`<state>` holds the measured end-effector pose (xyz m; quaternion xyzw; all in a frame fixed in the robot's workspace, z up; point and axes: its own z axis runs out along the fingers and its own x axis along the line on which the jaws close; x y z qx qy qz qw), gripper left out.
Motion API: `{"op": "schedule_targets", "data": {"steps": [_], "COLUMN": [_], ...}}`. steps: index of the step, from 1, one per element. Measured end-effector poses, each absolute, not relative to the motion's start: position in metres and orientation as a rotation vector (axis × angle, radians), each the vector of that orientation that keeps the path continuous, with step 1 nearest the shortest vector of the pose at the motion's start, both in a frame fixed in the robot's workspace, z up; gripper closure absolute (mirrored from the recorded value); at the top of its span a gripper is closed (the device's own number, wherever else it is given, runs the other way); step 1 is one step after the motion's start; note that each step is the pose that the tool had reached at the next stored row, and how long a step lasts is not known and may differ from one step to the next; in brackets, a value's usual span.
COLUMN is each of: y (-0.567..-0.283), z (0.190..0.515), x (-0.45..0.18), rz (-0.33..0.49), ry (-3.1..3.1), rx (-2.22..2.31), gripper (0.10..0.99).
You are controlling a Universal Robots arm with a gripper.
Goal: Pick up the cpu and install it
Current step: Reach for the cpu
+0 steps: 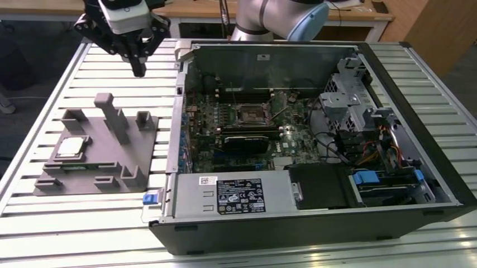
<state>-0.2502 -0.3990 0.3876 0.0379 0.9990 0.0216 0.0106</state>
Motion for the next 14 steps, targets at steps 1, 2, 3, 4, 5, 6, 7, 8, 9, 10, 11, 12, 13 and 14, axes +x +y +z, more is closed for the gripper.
{"op": "schedule_targets", "data": {"steps": [1,2,3,4,5,6,7,8,9,10,11,12,13,14], "y": [-0.399,-0.399,-0.399,-0.399,-0.399,-0.399,-0.399,-0.399,-0.399,-0.399,-0.399,-0.399,-0.399,-0.399], "z": [0.388,0.388,0.387,0.387,0.387,0.387,0.387,0.387,0.387,0.387,0.387,0.387,0.387,0.387], "x": [-0.251,-0.253,-0.254,-0.255,-0.257,-0.258,-0.259,-0.260,-0.262,-0.263,-0.264,-0.265,-0.266,-0.267], "rz": [0.067,0.067,0.067,0.067,0.067,0.067,0.067,0.067,0.067,0.067,0.067,0.067,0.067,0.067], "ry": [3.117,3.118,3.118,3.118,3.118,3.118,3.118,3.118,3.118,3.118,3.118,3.118,3.118,3.118], "rx": [0.118,0.118,0.118,0.118,0.118,0.118,0.118,0.118,0.118,0.118,0.118,0.118,0.118,0.118], "gripper": [0.980,0.980,0.980,0.980,0.980,0.980,0.980,0.980,0.980,0.980,0.980,0.980,0.980,0.980]}}
